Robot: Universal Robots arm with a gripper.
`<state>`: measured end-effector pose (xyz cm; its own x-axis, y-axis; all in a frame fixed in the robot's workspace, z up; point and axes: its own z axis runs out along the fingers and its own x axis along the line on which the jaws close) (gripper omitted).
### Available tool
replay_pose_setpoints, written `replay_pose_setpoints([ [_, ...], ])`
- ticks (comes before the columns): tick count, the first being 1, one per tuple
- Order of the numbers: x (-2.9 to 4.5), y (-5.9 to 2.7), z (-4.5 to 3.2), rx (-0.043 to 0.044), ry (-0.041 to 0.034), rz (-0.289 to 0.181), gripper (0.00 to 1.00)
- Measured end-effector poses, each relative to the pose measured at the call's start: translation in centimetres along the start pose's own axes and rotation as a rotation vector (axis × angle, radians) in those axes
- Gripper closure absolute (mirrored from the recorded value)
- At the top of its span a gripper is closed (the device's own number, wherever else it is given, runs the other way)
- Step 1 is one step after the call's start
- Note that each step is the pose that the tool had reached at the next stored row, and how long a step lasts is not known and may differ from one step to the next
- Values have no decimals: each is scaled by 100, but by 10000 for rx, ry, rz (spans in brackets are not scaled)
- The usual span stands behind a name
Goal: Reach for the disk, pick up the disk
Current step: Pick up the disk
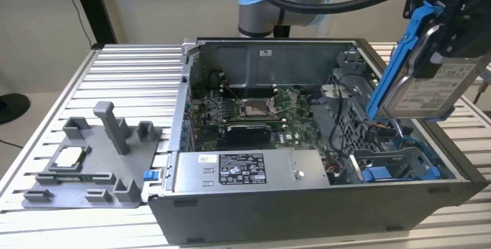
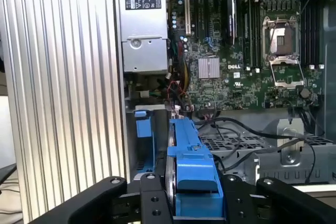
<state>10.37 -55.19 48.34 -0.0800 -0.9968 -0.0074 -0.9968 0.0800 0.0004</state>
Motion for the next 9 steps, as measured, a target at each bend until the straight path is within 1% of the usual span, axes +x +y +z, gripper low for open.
replay_pose_setpoints([
  [4, 119, -9, 2, 0, 1, 0, 100],
  [5, 131, -10, 3, 0, 1, 0, 100],
  [9, 136, -11, 3, 0, 1, 1, 100],
])
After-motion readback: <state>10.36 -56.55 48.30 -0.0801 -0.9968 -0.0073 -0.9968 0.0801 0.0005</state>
